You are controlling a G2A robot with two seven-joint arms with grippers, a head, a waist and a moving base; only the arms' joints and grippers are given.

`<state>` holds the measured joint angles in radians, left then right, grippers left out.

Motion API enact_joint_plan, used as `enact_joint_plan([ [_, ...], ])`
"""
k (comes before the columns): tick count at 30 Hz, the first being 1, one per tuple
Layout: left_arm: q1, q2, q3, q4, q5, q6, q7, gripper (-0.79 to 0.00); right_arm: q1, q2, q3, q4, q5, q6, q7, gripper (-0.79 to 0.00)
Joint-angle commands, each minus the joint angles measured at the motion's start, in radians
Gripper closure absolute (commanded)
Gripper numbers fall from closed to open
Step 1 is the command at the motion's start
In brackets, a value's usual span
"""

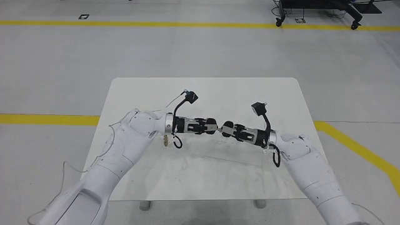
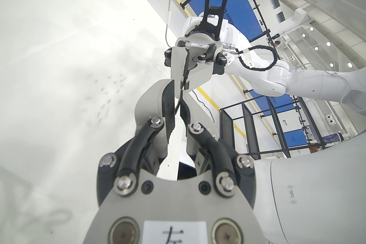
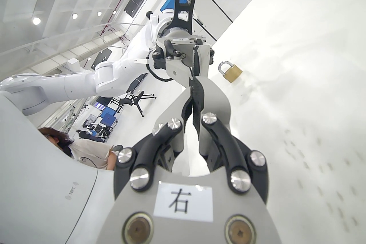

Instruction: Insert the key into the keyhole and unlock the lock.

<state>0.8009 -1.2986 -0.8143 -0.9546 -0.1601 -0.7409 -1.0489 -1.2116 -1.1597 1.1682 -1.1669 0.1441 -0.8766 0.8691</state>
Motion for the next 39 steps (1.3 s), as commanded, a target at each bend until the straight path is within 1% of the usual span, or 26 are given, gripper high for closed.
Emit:
enact_joint_plan([
  [1,0.001,0.000,0.000,0.001,-0.002,-0.004,0.004,-0.680,0.001,0.001,-0.002,0.004,-0.001,0.000,-0.006,0.000],
  [3,0.001,0.000,0.000,0.001,-0.003,-0.008,0.008,-0.129,0.001,0.002,-0.004,0.006,-0.006,-0.001,-0.011,0.000],
  [4,0.001,0.001,0.000,0.001,-0.003,-0.010,0.010,0.000,0.001,0.003,-0.005,0.007,-0.010,0.001,-0.015,0.000],
  [9,0.001,0.001,0.003,0.001,-0.006,-0.016,0.007,0.000,0.004,0.005,-0.013,0.007,-0.040,-0.002,-0.032,0.000],
  [21,-0.005,0.000,0.013,0.007,-0.008,-0.016,0.003,0.000,0.013,0.010,-0.030,0.002,-0.031,0.004,-0.041,0.000],
  [22,-0.006,0.000,0.012,0.008,-0.008,-0.017,0.006,0.000,0.013,0.011,-0.031,0.002,-0.032,0.005,-0.043,-0.252],
  [23,-0.005,0.000,0.011,0.009,-0.009,-0.020,0.014,0.000,0.013,0.011,-0.032,0.001,-0.030,0.006,-0.044,-0.610],
  [25,-0.004,0.001,0.009,0.010,-0.007,-0.026,0.027,0.000,0.015,0.012,-0.035,0.000,-0.028,0.008,-0.045,-0.536],
  [27,-0.003,0.001,0.008,0.010,-0.009,-0.030,0.032,0.000,0.015,0.013,-0.038,0.000,-0.022,0.009,-0.045,-0.493],
  [29,-0.004,0.002,0.007,0.010,-0.012,-0.032,0.030,0.000,0.017,0.013,-0.041,0.000,-0.018,0.009,-0.042,-0.382],
  [34,-0.003,0.002,0.009,0.010,-0.017,-0.033,0.027,0.000,0.024,0.014,-0.051,0.003,-0.003,0.011,-0.039,-0.308],
  [37,-0.002,0.002,0.009,0.010,-0.018,-0.037,0.030,0.000,0.029,0.014,-0.061,0.003,0.010,0.009,-0.034,-0.305],
  [39,-0.003,0.003,0.008,0.010,-0.020,-0.038,0.030,0.000,0.033,0.013,-0.068,0.006,0.021,0.008,-0.029,-0.289],
])
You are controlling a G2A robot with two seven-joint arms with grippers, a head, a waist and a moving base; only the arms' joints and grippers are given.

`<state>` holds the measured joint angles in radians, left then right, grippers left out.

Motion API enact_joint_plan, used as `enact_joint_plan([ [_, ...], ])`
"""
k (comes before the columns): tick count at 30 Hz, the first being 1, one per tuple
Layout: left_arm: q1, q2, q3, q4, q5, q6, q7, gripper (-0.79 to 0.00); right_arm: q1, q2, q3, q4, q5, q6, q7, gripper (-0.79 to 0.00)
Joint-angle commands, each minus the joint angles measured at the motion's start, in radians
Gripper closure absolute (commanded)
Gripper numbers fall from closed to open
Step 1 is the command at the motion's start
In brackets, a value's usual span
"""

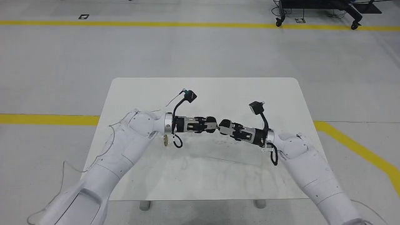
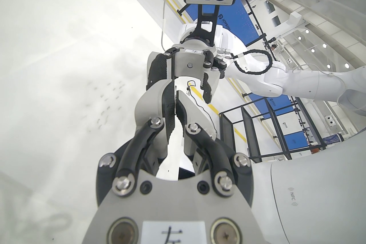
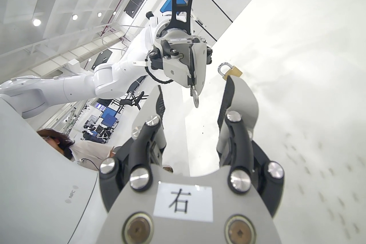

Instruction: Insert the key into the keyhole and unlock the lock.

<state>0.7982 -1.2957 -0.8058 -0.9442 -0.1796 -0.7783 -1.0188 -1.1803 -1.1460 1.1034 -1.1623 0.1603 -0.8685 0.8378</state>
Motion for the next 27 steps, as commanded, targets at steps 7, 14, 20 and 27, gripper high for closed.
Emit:
enact_joint_plan([
  [7,0.000,0.003,-0.005,-0.002,-0.008,-0.007,0.000,0.000,0.017,-0.002,-0.022,0.017,0.021,-0.002,0.002,-0.071],
  [14,0.003,0.006,-0.008,-0.006,-0.001,-0.007,0.012,0.000,0.015,0.002,-0.020,0.021,0.036,-0.017,-0.004,0.000],
  [20,0.007,0.008,-0.009,-0.010,0.007,-0.007,0.026,-0.785,0.003,0.009,-0.003,0.020,0.053,-0.037,-0.014,0.000],
  [27,0.024,0.022,-0.058,-0.025,-0.055,0.000,0.048,-0.785,-0.049,0.036,0.089,-0.020,0.027,-0.105,-0.064,0.000],
])
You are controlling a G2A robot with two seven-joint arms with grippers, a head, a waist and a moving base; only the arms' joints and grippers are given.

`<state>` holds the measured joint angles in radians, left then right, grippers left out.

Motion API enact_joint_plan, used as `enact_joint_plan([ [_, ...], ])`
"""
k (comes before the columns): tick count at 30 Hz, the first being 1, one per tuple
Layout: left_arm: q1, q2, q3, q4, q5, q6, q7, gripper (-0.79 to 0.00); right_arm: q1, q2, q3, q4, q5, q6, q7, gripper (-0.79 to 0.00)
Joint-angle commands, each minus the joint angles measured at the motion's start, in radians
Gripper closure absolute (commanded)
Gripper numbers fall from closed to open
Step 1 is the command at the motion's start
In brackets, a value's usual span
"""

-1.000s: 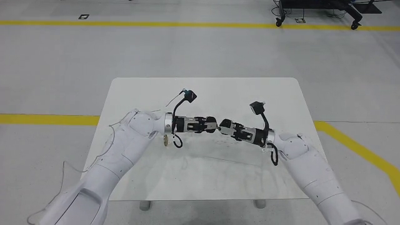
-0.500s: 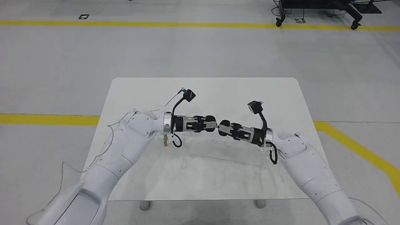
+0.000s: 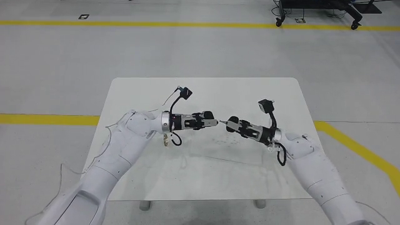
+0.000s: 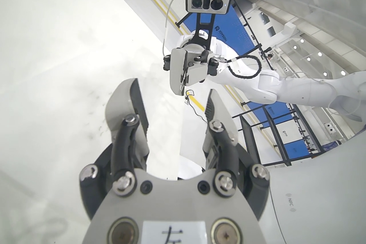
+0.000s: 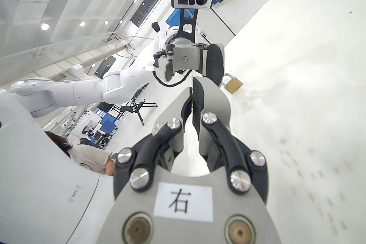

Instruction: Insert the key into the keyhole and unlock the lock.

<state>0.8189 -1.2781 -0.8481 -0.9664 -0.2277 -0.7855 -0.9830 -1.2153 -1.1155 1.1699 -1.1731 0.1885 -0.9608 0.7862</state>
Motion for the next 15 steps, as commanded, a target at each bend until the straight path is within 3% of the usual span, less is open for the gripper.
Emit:
enact_joint_plan([
  [1,0.007,0.009,-0.028,-0.004,-0.004,0.016,0.027,-0.785,-0.032,0.011,0.046,-0.024,0.001,-0.023,-0.025,0.000],
  [13,0.009,0.009,-0.027,-0.006,0.001,0.019,0.032,-0.785,-0.051,0.017,0.072,-0.039,0.008,-0.034,-0.039,0.000],
  [15,0.012,0.017,-0.038,-0.041,0.089,0.042,0.066,-0.785,-0.051,0.017,0.072,-0.039,0.008,-0.034,-0.039,0.000],
])
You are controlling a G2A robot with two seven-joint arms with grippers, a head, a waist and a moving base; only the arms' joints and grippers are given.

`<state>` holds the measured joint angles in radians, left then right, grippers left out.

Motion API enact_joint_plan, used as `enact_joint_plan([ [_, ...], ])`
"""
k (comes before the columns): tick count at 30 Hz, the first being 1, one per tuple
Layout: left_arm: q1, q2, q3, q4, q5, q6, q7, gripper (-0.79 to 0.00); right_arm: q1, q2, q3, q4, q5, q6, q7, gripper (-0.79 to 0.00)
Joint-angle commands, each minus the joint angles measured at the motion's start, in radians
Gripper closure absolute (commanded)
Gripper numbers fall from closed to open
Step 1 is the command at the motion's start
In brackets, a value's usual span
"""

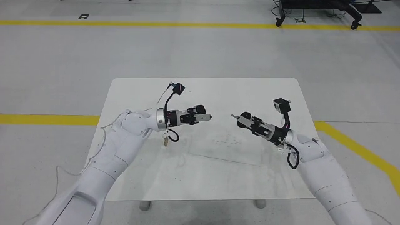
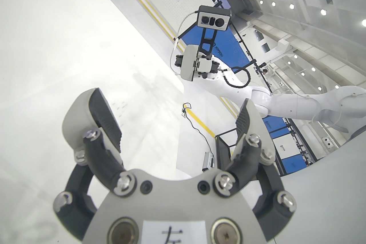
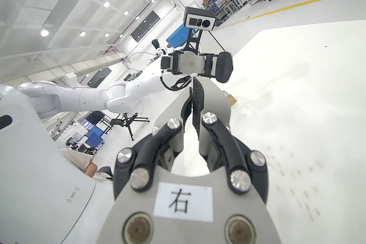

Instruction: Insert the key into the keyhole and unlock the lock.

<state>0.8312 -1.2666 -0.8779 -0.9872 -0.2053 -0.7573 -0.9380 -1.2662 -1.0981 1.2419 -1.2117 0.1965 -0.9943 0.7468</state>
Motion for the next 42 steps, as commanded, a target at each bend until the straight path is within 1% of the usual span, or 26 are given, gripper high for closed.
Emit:
enact_joint_plan([
  [1,0.004,0.015,-0.031,-0.046,0.112,0.026,0.042,-0.785,0.000,0.000,0.000,0.000,0.000,0.000,0.000,0.000],
  [3,0.033,0.044,-0.100,-0.117,0.183,0.053,0.056,-0.785,0.000,0.000,0.000,0.000,0.000,0.000,0.000,0.000],
  [5,0.092,0.084,-0.204,-0.233,0.256,0.089,0.036,-0.785,0.000,0.000,0.000,0.000,0.000,0.000,0.000,0.000],
  [7,0.190,0.127,-0.324,-0.406,0.335,0.139,-0.024,-0.785,0.000,0.000,0.000,0.000,0.000,0.000,0.000,0.000],
  [9,0.309,0.163,-0.449,-0.593,0.407,0.241,-0.101,-0.785,0.000,0.000,0.000,0.000,0.000,0.000,0.000,0.000],
  [11,0.431,0.191,-0.558,-0.786,0.503,0.334,-0.183,-0.785,0.000,0.000,0.000,0.000,0.000,0.000,0.000,0.000],
  [13,0.543,0.210,-0.626,-0.921,0.591,0.401,-0.288,-0.785,0.000,0.000,0.000,0.000,0.000,0.000,0.000,0.000],
  [15,0.621,0.221,-0.651,-0.995,0.687,0.450,-0.347,-0.785,0.000,0.000,0.000,0.000,0.000,0.000,0.000,0.000],
  [17,0.659,0.224,-0.626,-1.007,0.746,0.465,-0.373,-0.785,0.000,0.000,0.000,0.000,0.000,0.000,0.000,0.000],
  [19,0.658,0.224,-0.585,-0.968,0.787,0.477,-0.376,-0.785,0.000,0.000,0.000,0.000,0.000,0.000,0.000,0.000],
  [21,0.630,0.222,-0.528,-0.916,0.851,0.495,-0.372,-0.785,0.000,0.000,0.000,0.000,0.000,0.000,0.000,0.000],
  [24,0.574,0.214,-0.447,-0.829,0.900,0.532,-0.349,-0.785,0.000,0.000,0.000,0.000,0.000,0.000,0.000,0.000],
  [27,0.523,0.205,-0.414,-0.757,0.891,0.589,-0.291,-0.776,0.000,0.000,0.000,0.000,0.000,0.000,0.000,0.000],
  [28,0.510,0.204,-0.408,-0.740,0.894,0.603,-0.280,-0.690,0.000,0.000,0.000,0.000,0.000,0.000,0.000,0.000],
  [29,0.499,0.203,-0.401,-0.728,0.908,0.617,-0.272,-0.662,0.000,0.000,0.000,0.000,0.000,0.000,0.000,0.000],
  [37,0.436,0.194,-0.331,-0.680,0.981,0.684,-0.239,-0.560,0.000,0.000,0.000,0.000,0.000,0.000,0.000,0.000],
  [39,0.417,0.191,-0.315,-0.671,0.989,0.695,-0.236,-0.496,0.000,0.000,0.000,0.000,0.000,0.000,0.000,0.000],
  [42,0.388,0.187,-0.291,-0.653,1.015,0.718,-0.237,-0.459,0.000,0.000,0.000,0.000,0.000,0.000,0.000,0.000],
])
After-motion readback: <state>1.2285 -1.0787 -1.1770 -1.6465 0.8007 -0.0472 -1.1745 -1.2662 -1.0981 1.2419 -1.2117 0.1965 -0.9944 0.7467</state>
